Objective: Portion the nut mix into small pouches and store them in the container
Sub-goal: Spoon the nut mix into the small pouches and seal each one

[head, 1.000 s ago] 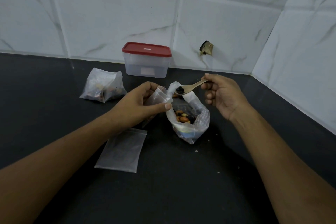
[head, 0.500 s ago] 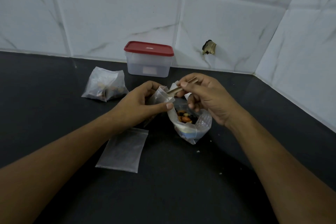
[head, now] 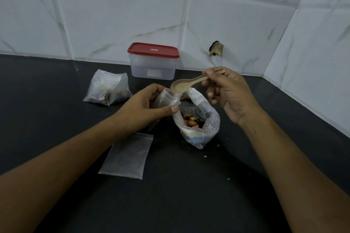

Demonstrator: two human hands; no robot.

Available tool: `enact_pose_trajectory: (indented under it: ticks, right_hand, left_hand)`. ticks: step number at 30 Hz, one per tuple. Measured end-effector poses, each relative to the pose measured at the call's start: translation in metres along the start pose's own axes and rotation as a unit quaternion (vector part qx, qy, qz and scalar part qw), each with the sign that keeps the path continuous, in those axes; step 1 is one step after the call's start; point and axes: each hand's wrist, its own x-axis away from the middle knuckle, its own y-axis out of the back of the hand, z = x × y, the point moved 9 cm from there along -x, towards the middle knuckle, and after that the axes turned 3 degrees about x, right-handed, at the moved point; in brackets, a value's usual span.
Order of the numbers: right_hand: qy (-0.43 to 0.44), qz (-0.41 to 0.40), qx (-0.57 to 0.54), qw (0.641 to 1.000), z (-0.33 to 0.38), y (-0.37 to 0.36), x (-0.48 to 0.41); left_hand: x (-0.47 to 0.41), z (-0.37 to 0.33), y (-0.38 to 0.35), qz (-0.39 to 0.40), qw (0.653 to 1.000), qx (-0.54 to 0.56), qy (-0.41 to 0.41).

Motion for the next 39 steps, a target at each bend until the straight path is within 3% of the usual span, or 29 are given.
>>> enact_pose_trajectory:
  ticks: [5,14,32,39]
  right_hand:
    - [-0.006,-0.042,0.050,0.998,0.000,0.017,-0.003]
    - [-0.038,-0.011,0.189,0.981,-0.009,0.018,-0.004]
    - [-0.116,0.016,0.147,0.982,-0.030,0.018,-0.005]
    - [-0.125,-0.037,0.081,0.988,-0.031,0.031,-0.006]
  left_hand:
    - [0.000,0.000,0.001,-0.005,1.000,0.001,0.001]
    - [0.000,-0.001,0.001,-0.003,1.000,-0.001,0.000]
    - [0.001,-0.002,0.000,-0.005,1.000,-0.002,0.000]
    - [0.001,-0.001,0.000,-0.001,1.000,0.002,0.000]
